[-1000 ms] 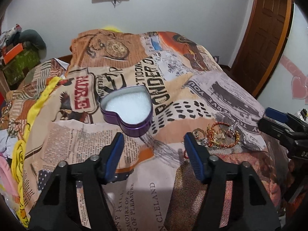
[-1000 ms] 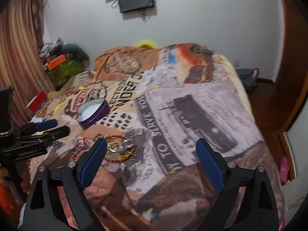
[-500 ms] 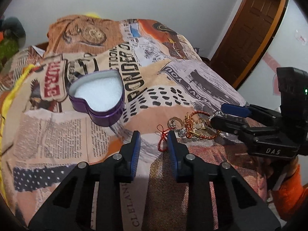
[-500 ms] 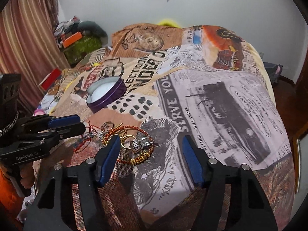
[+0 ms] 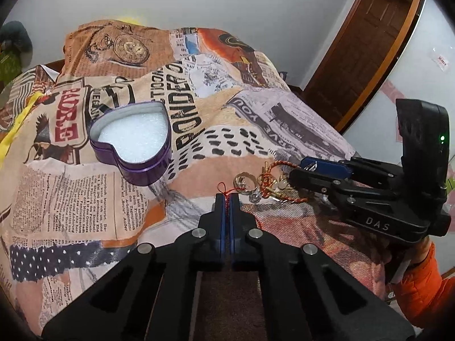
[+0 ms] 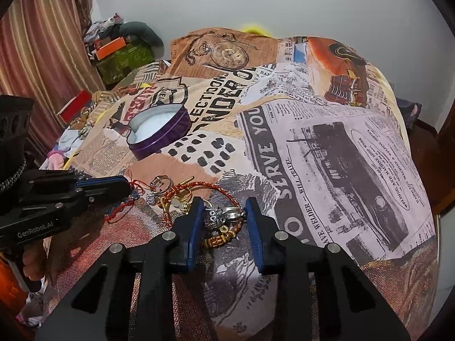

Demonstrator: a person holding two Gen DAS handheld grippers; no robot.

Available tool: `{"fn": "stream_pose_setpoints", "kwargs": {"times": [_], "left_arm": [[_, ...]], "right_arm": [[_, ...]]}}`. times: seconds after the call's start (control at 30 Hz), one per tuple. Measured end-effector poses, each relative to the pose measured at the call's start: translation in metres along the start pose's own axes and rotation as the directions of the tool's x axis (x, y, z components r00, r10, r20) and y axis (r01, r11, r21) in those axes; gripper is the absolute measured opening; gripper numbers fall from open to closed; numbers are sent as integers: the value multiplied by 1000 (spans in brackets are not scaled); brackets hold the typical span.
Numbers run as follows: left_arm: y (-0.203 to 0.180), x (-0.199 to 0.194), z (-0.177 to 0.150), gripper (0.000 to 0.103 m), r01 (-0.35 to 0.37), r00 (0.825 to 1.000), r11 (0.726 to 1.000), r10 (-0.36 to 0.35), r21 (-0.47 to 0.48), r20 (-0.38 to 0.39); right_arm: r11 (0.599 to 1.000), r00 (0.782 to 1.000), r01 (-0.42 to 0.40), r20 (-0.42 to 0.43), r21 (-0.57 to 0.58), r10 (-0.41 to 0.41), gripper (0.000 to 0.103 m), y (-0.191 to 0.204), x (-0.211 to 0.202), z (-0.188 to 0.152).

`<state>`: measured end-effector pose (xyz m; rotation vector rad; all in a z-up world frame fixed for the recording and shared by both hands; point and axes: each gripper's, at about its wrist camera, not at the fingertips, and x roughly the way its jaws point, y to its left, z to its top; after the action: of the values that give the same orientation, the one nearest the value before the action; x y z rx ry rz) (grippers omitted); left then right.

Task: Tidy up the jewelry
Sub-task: 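Carry both items over the purple heart tin and open both grippers inside it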

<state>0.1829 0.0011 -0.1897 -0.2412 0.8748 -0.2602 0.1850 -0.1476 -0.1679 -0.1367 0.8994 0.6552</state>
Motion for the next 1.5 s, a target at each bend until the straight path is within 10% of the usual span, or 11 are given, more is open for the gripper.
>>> {"fn": "stream_pose_setpoints", "kwargs": {"times": [1.5], "left_arm": [[38, -105, 92, 0, -178, 934, 984, 159, 30, 321]], "right_arm": [[997, 979, 3, 202, -82, 14, 27, 58, -36, 82]]}}
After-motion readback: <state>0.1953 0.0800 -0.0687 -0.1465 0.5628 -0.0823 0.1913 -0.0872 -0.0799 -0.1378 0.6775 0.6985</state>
